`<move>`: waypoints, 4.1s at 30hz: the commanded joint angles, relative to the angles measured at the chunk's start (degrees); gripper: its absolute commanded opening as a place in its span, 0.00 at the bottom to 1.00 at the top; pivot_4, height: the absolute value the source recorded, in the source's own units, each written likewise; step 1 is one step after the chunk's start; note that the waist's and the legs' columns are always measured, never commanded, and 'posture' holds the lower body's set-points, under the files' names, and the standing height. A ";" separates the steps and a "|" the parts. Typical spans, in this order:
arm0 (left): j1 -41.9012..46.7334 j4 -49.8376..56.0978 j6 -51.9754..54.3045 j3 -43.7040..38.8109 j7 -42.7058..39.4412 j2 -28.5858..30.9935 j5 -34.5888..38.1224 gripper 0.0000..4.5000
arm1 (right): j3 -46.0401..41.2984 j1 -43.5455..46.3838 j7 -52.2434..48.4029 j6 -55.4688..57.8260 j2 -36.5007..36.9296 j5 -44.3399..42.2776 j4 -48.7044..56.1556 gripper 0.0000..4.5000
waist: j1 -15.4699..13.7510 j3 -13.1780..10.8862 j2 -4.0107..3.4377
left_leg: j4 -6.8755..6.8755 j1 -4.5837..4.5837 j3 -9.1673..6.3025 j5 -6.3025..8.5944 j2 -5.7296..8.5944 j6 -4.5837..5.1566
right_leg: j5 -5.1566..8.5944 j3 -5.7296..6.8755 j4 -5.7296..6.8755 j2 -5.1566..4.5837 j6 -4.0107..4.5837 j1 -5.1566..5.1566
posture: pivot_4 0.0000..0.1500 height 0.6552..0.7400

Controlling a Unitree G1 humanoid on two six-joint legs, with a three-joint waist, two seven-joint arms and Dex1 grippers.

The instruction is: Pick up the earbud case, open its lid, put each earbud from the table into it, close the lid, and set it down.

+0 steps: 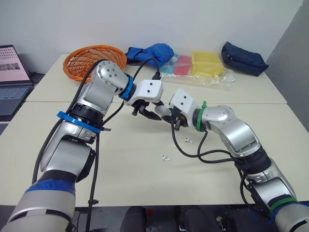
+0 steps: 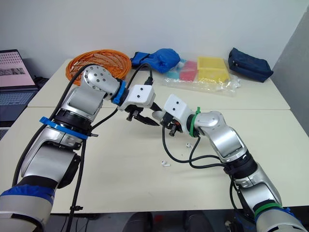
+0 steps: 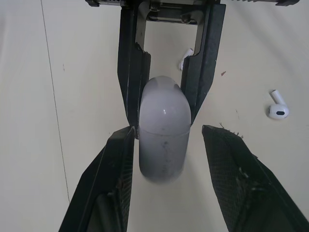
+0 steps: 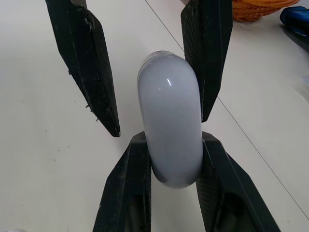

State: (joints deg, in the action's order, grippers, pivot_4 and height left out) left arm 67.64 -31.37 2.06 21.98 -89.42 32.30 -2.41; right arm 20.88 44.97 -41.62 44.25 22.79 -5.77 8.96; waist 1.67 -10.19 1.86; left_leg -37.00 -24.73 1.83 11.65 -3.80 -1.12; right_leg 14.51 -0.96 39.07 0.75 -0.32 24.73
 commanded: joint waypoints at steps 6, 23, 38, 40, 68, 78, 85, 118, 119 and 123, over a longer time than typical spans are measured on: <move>0.47 1.41 0.73 -1.12 -0.74 0.20 0.68 0.17 | -2.21 1.28 0.18 -0.65 -0.21 -0.45 2.59 0.19 | 0.00 0.00 0.00 | 0.00 0.00 0.00 0.00 0.00 0.00 | 0.00 0.00 0.00 0.00 0.00 0.00 | 1.00 1.00; -0.36 1.58 1.41 -2.23 0.10 0.42 1.62 0.17 | -3.84 0.03 -1.18 -1.36 0.62 -1.78 2.30 0.48 | -0.01 0.00 0.00 | 0.00 0.00 0.00 0.00 0.00 0.00 | 0.00 0.00 0.00 0.00 0.00 0.00 | 1.00 1.00; -19.09 15.00 38.01 -19.19 5.75 -1.97 26.23 0.17 | -17.54 -3.60 -9.81 8.87 13.95 -19.62 14.89 1.00 | 0.13 0.00 0.00 | -0.02 0.06 -0.12 -0.01 -0.01 0.00 | 0.00 0.02 0.15 0.01 0.00 -0.02 | 1.00 1.00; -21.10 19.11 41.94 -21.02 7.89 -2.85 29.52 0.17 | -16.71 -3.39 -9.77 9.23 14.19 -20.00 15.03 1.00 | 0.10 0.00 0.00 | -0.09 0.07 -0.16 -0.01 0.00 0.00 | 0.00 0.03 0.22 0.00 0.00 -0.05 | 1.00 1.00; -29.71 31.77 41.78 -19.62 15.65 -4.12 36.83 0.17 | -15.19 4.76 -3.10 12.11 12.07 -20.73 6.25 1.00 | 0.00 0.00 0.00 | 0.03 0.57 -0.06 -0.01 0.08 0.00 | 0.00 -0.04 -0.01 -0.06 0.00 -0.55 | 1.00 1.00; -29.63 27.09 26.74 -22.49 22.48 -8.83 32.25 0.17 | -20.36 5.57 -4.92 22.25 13.81 -30.26 9.64 1.00 | -0.16 0.00 0.00 | 0.05 0.53 -0.05 -0.01 0.07 0.00 | 0.00 -0.05 -0.05 -0.08 0.00 -0.55 | 1.00 1.00; -28.93 20.41 9.07 -28.04 34.82 -13.60 26.91 0.17 | -24.37 0.79 -1.74 19.73 13.76 -30.72 7.65 1.00 | -0.11 0.00 0.00 | 0.05 0.54 -0.05 -0.01 0.07 0.00 | -0.01 -0.08 -0.05 -0.07 -0.02 -0.56 | 1.00 1.00; -47.98 41.34 7.55 -29.41 48.97 -11.17 26.02 0.17 | 8.45 -18.70 -7.11 -17.87 6.39 -2.50 -3.11 1.00 | -0.27 0.02 0.06 | 0.11 0.73 0.07 0.00 0.12 -0.02 | 0.01 -0.08 -0.13 -0.20 -0.10 -0.68 | 1.00 1.00; -47.91 41.21 7.47 -29.53 48.93 -11.04 26.03 0.17 | 8.21 -19.15 -7.27 -17.80 6.29 -2.44 -3.25 1.00 | -0.21 0.02 0.06 | 0.15 0.72 0.07 0.00 0.12 -0.02 | 0.03 -0.08 -0.13 -0.19 -0.09 -0.67 | 1.00 1.00; -48.02 41.25 7.35 -29.18 49.03 -11.00 25.91 0.17 | 8.47 -20.46 -7.34 -19.45 5.42 -1.01 -3.51 1.00 | -0.18 0.03 0.06 | 0.18 0.75 0.06 0.01 0.10 -0.02 | 0.04 -0.08 -0.13 -0.16 -0.08 -0.68 | 1.00 1.00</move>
State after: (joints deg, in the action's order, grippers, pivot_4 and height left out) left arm 18.78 8.01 10.59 -6.85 -40.61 21.00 22.82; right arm 28.56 25.52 -48.33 25.19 28.47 -7.77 5.59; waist 1.49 -10.17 1.92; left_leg -36.83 -23.98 1.89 11.65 -3.71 -1.14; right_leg 14.55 -1.04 38.94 0.59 -0.40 24.05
